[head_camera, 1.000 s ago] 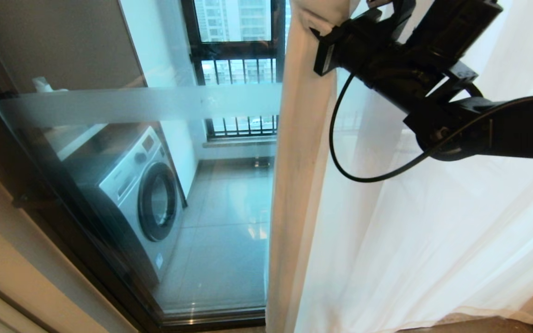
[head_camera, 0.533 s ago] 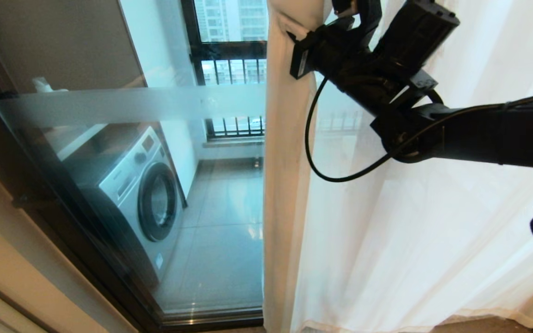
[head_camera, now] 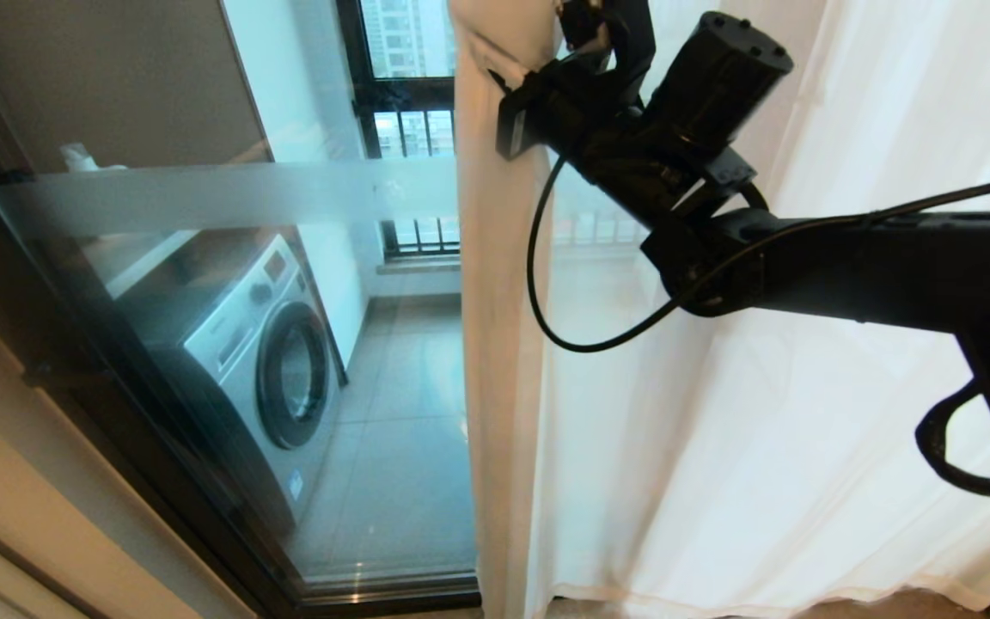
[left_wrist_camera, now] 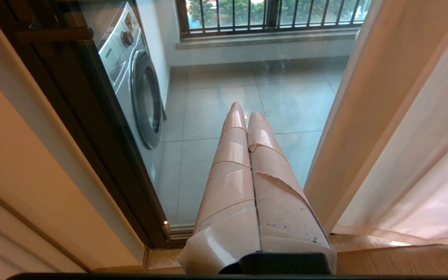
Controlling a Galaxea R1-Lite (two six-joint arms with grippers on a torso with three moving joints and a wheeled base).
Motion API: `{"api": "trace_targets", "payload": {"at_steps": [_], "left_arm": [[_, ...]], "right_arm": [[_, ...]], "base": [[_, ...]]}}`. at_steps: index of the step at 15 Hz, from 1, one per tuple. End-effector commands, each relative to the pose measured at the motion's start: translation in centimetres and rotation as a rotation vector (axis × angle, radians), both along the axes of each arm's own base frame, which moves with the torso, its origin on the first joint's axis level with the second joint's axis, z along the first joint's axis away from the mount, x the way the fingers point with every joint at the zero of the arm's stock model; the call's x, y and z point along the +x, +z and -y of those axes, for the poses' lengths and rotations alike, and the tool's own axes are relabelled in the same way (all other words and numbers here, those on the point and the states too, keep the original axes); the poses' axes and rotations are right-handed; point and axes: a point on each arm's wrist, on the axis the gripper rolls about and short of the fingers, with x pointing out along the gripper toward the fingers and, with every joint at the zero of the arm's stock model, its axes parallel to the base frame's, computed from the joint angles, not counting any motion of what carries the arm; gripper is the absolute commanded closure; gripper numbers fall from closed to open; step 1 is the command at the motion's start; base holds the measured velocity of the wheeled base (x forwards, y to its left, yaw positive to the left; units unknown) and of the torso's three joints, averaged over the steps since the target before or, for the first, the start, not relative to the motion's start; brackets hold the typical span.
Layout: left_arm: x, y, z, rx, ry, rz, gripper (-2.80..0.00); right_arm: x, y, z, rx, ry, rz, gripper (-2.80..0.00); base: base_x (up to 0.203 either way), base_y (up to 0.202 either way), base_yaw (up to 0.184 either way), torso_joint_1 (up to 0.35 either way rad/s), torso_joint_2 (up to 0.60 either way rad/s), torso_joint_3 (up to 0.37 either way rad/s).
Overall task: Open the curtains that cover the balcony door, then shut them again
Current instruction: Close the inner curtains on both sides
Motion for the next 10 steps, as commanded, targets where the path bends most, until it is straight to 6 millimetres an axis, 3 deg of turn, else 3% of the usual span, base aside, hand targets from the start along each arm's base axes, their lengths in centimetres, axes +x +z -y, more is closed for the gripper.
{"api": "trace_targets", "payload": {"at_steps": [1,10], "left_arm": [[0.01,0.0,0.0,0.0,0.0,-0.001,0.0],[0.01,0.0,0.0,0.0,0.0,-0.001,0.0]], "right_arm": [[-0.02,-0.09,-0.16,0.0,0.003,0.007,0.0],[-0.04,0.47,0.56,0.012,-0.029,0.0,0.0]], "base": [[0.0,0.0,0.0,0.0,0.0,0.0],[0.0,0.0,0.0,0.0,0.0,0.0]]}}
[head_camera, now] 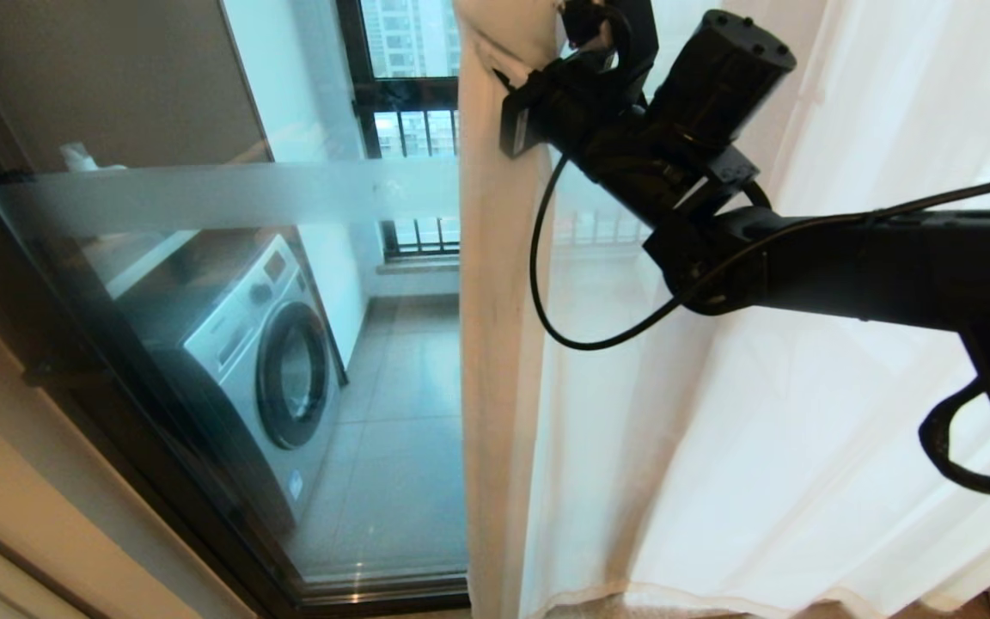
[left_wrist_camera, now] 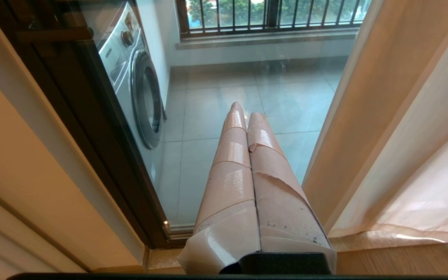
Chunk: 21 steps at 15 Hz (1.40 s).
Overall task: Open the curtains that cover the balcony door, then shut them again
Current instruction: Close the inner curtains on both sides
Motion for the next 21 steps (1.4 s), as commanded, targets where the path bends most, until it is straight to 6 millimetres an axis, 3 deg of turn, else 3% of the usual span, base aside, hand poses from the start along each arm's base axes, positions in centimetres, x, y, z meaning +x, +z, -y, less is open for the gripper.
{"api": "trace_targets", "payload": {"at_steps": [1,8,11,21], "left_arm": [[0.0,0.0,0.0,0.0,0.0,0.001,0.0],[0.0,0.0,0.0,0.0,0.0,-0.001,0.0],[0.0,0.0,0.0,0.0,0.0,0.0,0.0],[0.0,0.0,0.0,0.0,-0.001,0.0,0.0]], "right_arm": [[0.1,0.4,0.6,0.009,-0.026,0.0,0.0],[0.4,-0.2,3.9,-0.041,-0.104,-0.081,0.0],[0.2,-0.3,4.1,-0.06,-0.12,-0.072,0.0],[-2.0,-1.2,-2.3,-0.059,0.004,0.007,0.0]], "base": [[0.0,0.0,0.0,0.0,0.0,0.0],[0.0,0.0,0.0,0.0,0.0,0.0],[0.0,0.0,0.0,0.0,0.0,0.0],[0.0,0.0,0.0,0.0,0.0,0.0]]}}
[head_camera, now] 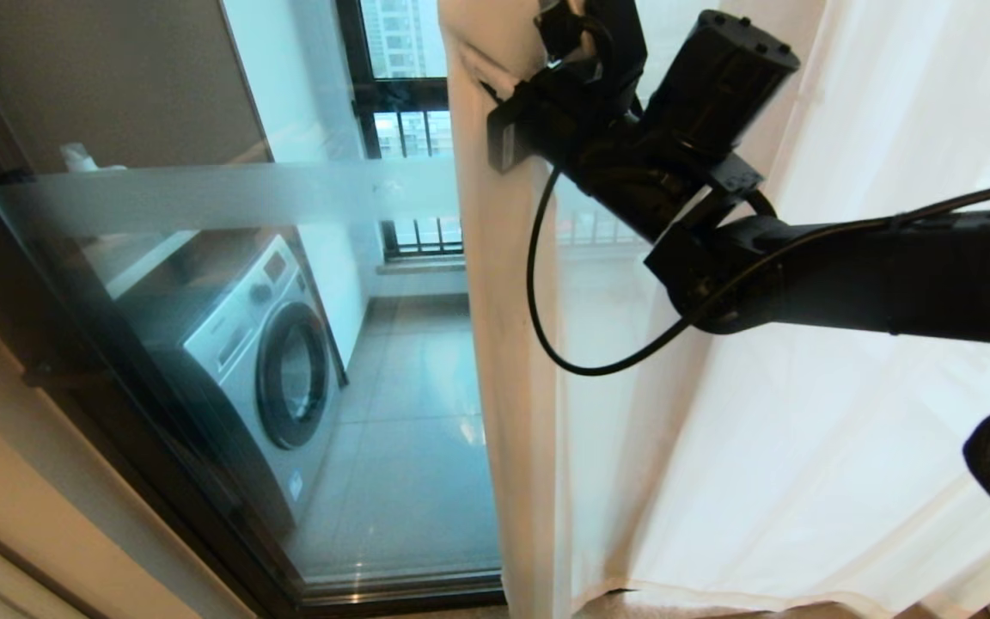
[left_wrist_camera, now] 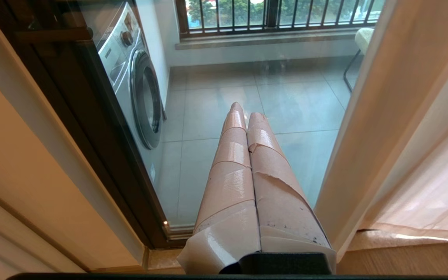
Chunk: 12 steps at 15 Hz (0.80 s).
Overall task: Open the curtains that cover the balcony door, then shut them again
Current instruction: Close the inner curtains on both sides
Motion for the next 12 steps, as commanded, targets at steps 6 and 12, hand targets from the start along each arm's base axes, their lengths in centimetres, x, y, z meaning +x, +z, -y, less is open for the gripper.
{"api": "trace_targets", "payload": {"at_steps": [6,12], "left_arm": [[0.0,0.0,0.0,0.0,0.0,-0.001,0.0],[0.0,0.0,0.0,0.0,0.0,-0.001,0.0]], "right_arm": [[-0.2,-1.4,-2.7,-0.018,0.04,0.005,0.0],[-0.2,-0.9,-2.2,-0.011,0.034,0.007,0.0]], "base": [[0.0,0.0,0.0,0.0,0.0,0.0],[0.0,0.0,0.0,0.0,0.0,0.0]]}}
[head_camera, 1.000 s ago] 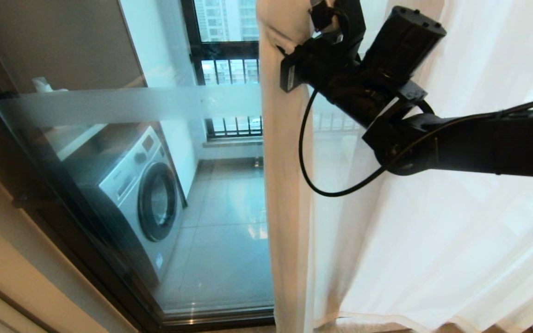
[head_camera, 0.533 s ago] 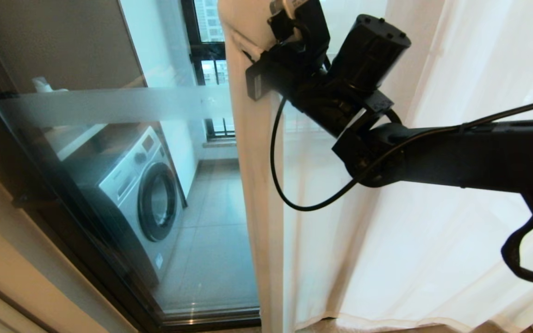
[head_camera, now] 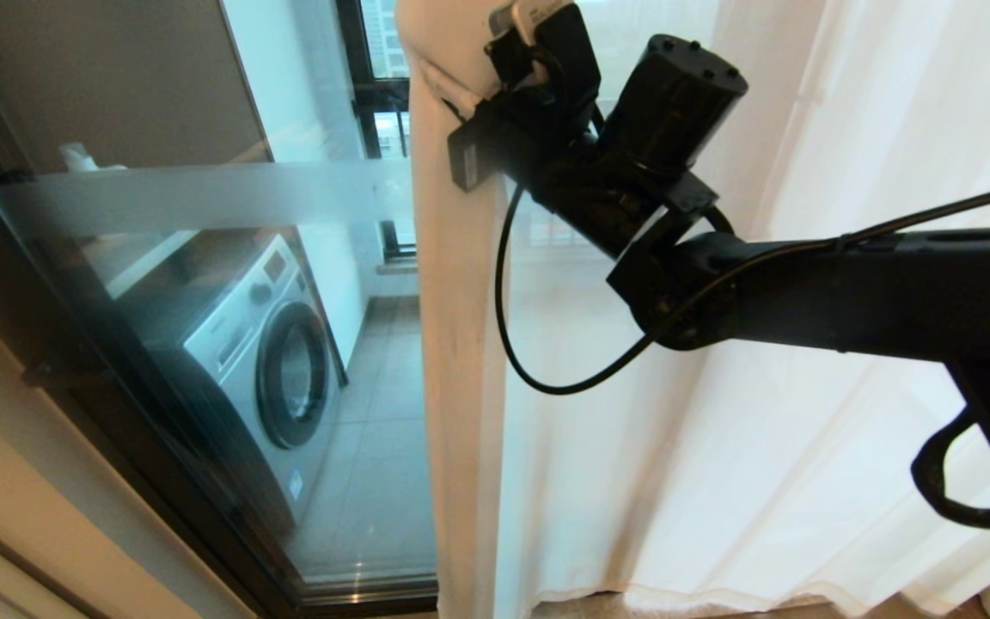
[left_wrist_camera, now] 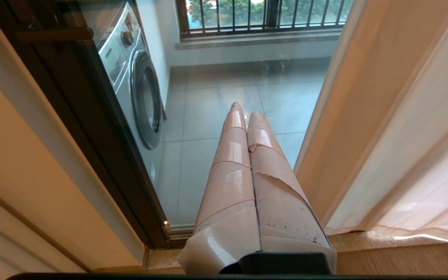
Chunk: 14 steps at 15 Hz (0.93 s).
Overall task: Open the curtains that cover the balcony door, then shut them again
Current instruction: Close the inner curtains on both sides
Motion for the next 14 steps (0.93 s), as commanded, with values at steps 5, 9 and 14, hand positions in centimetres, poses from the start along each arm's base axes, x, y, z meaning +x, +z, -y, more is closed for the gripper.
{"api": "trace_targets", "payload": {"at_steps": [5,9,14], "left_arm": [[0.0,0.0,0.0,0.0,0.0,-0.001,0.0],[0.0,0.0,0.0,0.0,0.0,-0.001,0.0],[0.0,0.0,0.0,0.0,0.0,-0.001,0.0]], "right_arm": [[0.4,1.5,2.9,-0.022,-0.06,-0.022,0.0],[0.6,1.3,5.7,-0.051,-0.17,-0.118,0.0],[-0.1,0.2,9.5,-0.109,-0.238,-0.228,0.0]], "base": [[0.0,0.0,0.0,0.0,0.0,0.0],[0.0,0.0,0.0,0.0,0.0,0.0],[0.0,0.0,0.0,0.0,0.0,0.0]]}}
